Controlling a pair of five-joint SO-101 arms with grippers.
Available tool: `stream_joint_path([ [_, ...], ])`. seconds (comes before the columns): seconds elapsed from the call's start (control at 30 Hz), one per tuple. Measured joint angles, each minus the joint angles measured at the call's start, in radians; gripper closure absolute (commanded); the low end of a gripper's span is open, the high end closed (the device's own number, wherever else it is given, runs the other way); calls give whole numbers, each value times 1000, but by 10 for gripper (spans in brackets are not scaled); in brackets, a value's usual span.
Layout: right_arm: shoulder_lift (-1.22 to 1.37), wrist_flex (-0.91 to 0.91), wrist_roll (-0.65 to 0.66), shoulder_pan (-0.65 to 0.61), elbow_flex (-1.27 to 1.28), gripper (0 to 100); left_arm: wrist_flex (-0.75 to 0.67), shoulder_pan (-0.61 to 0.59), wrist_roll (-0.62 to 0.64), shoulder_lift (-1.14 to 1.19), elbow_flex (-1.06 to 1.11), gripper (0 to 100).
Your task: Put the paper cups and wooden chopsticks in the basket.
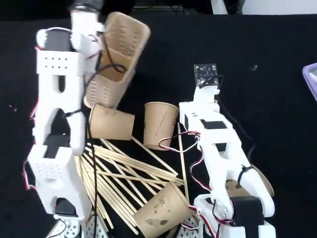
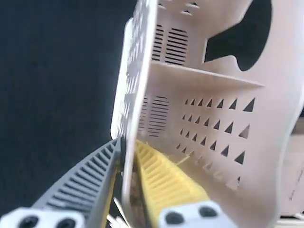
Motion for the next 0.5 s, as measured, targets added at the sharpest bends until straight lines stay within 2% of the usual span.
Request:
stream_joint_path([
  [0.07, 0, 0, 0, 0, 0, 779, 2, 17, -43, 0, -11, 913],
  [0.2, 0, 0, 0, 0, 0, 779, 0, 6, -48, 0, -15, 745],
  [0.3, 0, 0, 0, 0, 0, 779, 0, -25, -5, -2, -17, 733],
  [0.5, 0, 0, 0, 0, 0, 779, 15, -110, 167, 0, -41, 733],
])
